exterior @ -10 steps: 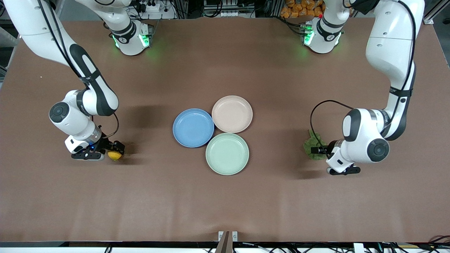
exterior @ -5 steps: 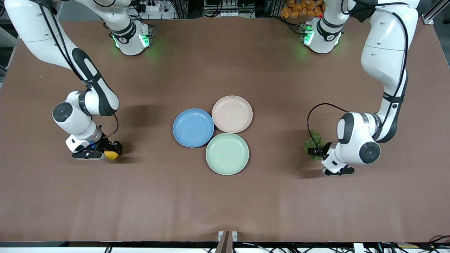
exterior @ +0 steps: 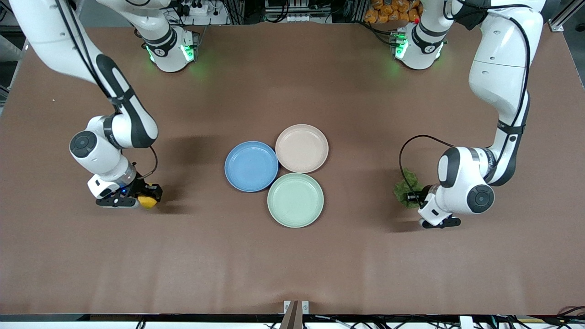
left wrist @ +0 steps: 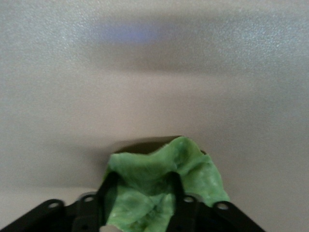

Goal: Place lemon and lettuce in plates
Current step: 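Carry the lemon onto the blue plate while the left gripper carries lettuce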

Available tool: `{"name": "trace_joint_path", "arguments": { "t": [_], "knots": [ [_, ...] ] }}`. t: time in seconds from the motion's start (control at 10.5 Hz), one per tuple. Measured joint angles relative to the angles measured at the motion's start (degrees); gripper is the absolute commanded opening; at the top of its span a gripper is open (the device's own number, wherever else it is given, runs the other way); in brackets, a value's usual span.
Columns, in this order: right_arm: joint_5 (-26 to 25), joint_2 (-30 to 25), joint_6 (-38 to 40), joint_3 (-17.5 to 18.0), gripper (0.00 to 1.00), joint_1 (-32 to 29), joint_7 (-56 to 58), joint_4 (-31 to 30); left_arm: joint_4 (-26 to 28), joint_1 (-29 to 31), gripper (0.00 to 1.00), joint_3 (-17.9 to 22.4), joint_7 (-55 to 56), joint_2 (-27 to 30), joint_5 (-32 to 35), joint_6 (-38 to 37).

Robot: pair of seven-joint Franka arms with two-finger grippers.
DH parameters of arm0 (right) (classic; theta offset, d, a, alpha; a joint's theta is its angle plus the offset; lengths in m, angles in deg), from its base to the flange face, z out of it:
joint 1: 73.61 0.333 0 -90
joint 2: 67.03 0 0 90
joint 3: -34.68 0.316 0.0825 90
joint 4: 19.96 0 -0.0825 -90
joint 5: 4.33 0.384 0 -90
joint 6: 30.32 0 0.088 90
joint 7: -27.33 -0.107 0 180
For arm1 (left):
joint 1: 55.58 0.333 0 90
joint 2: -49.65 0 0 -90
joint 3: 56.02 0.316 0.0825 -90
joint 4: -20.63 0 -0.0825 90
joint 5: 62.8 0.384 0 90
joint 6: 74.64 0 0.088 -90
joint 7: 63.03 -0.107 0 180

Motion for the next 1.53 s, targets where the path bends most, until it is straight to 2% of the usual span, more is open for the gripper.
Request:
{"name": "trace_joint_path", "arguments": {
  "t": [0.29, 0.48, 0.67, 0.77, 0.86, 0.96, 1.05, 1.15, 1.24, 1.53],
  "knots": [
    [0.0, -2.5, 3.6, 5.0, 0.0, 4.8, -17.1, 1.3, -0.4, -0.1, 0.0, -0.2, -0.3, 0.1, 0.0, 0.0],
    [0.0, -2.5, 3.8, 8.4, 0.0, 9.3, -30.1, 2.1, -1.1, -0.1, 0.0, -0.3, -0.4, 0.3, 0.0, -0.1],
    [-0.1, -1.8, 3.8, 10.4, 0.0, 13.1, -39.7, 2.4, -2.0, -0.1, 0.0, -0.7, -0.4, 1.8, -0.1, -2.3],
    [-1.3, -0.5, 3.8, 10.6, 0.0, 15.0, -44.1, 3.1, -2.7, -0.1, 0.0, -1.4, -0.4, 3.1, -0.2, -4.4],
    [-4.8, 1.5, 3.8, 10.7, 0.0, 16.7, -49.3, 3.9, -3.4, -0.2, 0.0, -2.1, -0.2, 4.7, -1.1, -6.9],
    [-8.9, 3.5, 3.8, 11.1, 0.15, 17.6, -54.1, 4.6, -3.6, -0.2, 0.0, -2.7, 0.4, 6.1, -3.1, -9.2],
    [-12.6, 5.7, 3.7, 11.6, 0.47, 18.2, -58.6, 5.3, -3.6, -0.2, 0.0, -3.4, 1.2, 7.0, -5.6, -11.3],
    [-15.1, 7.7, 3.6, 12.0, 0.93, 18.5, -61.7, 6.0, -3.6, -0.1, 0.0, -4.5, 2.4, 7.4, -7.6, -12.7],
    [-16.2, 8.9, 3.3, 12.3, 1.0, 18.4, -63.5, 6.9, -3.6, -0.1, 0.0, -6.0, 5.1, 7.5, -9.1, -13.7],
    [-16.7, 9.3, 3.6, 14.0, 1.0, 17.1, -65.3, 8.6, -3.5, -0.3, 0.0, -14.4, 19.6, 7.5, -11.9, -15.1]
  ]
}}
